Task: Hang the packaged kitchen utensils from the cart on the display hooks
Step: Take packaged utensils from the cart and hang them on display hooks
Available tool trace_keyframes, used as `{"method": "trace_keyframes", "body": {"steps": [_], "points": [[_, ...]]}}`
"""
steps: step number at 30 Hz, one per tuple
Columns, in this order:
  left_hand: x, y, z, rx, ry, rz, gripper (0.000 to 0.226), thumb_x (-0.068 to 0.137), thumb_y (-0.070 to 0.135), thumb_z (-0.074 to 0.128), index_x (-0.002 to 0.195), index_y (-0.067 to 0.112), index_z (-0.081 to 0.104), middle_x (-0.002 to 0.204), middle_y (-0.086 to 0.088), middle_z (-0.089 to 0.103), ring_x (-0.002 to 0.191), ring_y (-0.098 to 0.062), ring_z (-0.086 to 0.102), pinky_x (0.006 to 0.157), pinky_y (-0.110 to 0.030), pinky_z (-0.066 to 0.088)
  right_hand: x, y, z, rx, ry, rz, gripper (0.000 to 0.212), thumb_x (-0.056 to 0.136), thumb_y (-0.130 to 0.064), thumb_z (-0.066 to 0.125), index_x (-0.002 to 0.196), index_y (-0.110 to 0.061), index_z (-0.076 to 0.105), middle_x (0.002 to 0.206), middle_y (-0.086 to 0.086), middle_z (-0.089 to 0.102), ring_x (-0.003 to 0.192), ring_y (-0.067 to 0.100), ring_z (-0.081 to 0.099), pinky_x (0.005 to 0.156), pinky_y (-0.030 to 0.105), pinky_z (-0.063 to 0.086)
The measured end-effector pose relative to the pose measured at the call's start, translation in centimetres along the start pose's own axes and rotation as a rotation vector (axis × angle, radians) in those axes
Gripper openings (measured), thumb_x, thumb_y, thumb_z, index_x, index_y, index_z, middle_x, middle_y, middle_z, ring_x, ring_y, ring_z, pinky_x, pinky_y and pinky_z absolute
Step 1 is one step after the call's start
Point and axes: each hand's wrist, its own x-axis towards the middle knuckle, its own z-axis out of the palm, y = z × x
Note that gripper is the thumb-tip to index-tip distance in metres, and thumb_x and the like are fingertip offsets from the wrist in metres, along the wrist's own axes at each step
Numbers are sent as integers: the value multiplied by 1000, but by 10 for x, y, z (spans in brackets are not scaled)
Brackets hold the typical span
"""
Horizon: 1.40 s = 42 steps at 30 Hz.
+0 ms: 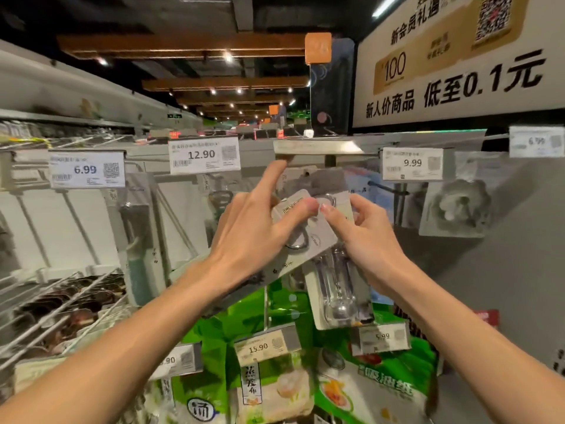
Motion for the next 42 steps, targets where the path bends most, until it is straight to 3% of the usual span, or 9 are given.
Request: {"method": "trace_keyframes", "body": {"steps": [10,18,22,25,28,32,35,39,42], "points": [[14,15,-10,223,-61,11,92,83,71,48,156,44,-1,46,1,52,42,-11,50,48,-22,35,21,1,1,59,-59,-17,9,94,-26,65,101,-22,70,97,2,77,90,18,74,84,49,58],[16,10,-10,401,-76,46,95,85,69,45,157,36,-8,45,4,50,39,-7,48,47,-21,41,35,19,12,-13,3,7,13,94,-29,64,84,-24,71,82,-3,75,83,16,72,81,49,58],[17,4,-12,434,-64,57,88,94,55,54,156,40,-6,43,6,43,39,-10,45,53,-37,53,45,30,17,-40,29,57,23,91,-38,66,81,-18,74,80,-1,76,83,21,72,83,52,57],[17,1,-12,416,-60,58,84,97,49,54,156,41,-6,42,5,41,37,-11,44,55,-34,54,54,35,20,-31,44,146,23,89,-36,69,80,-15,73,78,-1,76,79,19,74,80,46,59],[17,1,-12,379,-56,61,79,100,42,51,157,40,-4,42,5,42,43,-16,48,44,-18,36,60,38,20,-53,50,157,15,87,-32,71,80,-19,72,80,-2,76,80,18,73,75,38,60],[19,-3,-12,334,-65,69,73,104,35,46,156,40,-4,48,6,50,47,-15,50,47,-19,35,62,41,17,-103,26,143,11,87,-29,72,83,-19,70,81,-1,71,76,13,66,64,24,47],[20,-4,-11,276,-85,65,72,104,35,45,155,44,-5,57,-1,61,46,-16,50,51,-28,42,54,46,12,-112,59,122,25,86,-35,73,98,-14,66,90,0,69,83,12,65,71,25,51],[18,0,-7,124,-76,51,71,104,27,48,157,39,2,50,3,52,43,-14,43,46,-16,33,7,34,5,-65,228,34,26,92,-45,60,96,-19,60,90,-4,63,80,6,57,73,21,44],[15,3,4,-14,-33,14,70,104,21,49,157,38,7,49,5,41,42,-9,34,46,-15,31,-35,17,13,104,-44,75,40,74,-53,67,99,-23,58,90,-4,68,78,7,65,69,23,54]]}}
